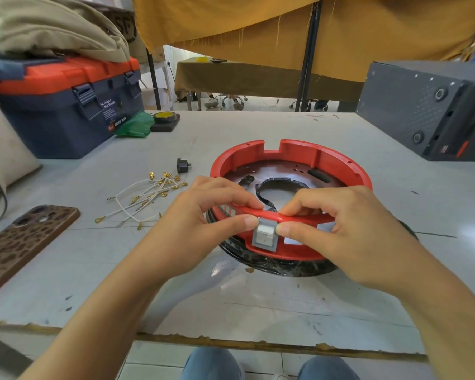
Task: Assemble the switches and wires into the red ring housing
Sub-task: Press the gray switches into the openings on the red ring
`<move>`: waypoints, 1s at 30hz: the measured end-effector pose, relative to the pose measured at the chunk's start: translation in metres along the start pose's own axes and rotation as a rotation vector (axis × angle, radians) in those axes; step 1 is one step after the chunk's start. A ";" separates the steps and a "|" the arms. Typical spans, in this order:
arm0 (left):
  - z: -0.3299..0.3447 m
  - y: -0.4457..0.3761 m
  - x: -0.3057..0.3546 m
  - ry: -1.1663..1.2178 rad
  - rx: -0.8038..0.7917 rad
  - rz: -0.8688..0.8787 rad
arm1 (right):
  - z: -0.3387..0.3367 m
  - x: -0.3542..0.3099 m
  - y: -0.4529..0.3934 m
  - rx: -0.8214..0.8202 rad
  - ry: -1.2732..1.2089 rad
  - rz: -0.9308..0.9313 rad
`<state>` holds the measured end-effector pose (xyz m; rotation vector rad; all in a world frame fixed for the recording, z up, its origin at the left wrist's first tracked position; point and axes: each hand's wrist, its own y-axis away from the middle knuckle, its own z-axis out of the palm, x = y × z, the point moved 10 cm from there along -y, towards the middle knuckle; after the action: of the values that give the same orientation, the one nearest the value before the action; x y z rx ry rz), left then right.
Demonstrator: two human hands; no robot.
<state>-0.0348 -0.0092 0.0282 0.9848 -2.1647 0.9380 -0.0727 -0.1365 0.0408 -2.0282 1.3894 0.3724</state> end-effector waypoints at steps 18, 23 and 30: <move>0.002 0.001 0.001 -0.090 0.025 0.000 | 0.003 0.000 -0.002 0.004 0.048 0.000; 0.003 0.003 0.000 -0.075 0.037 0.005 | 0.004 0.002 -0.002 -0.018 0.059 -0.001; 0.005 0.005 -0.001 -0.141 -0.093 0.052 | 0.005 -0.002 0.008 -0.008 0.235 -0.022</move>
<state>-0.0394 -0.0103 0.0223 0.9806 -2.3390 0.8047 -0.0797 -0.1333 0.0353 -2.1464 1.5038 0.1328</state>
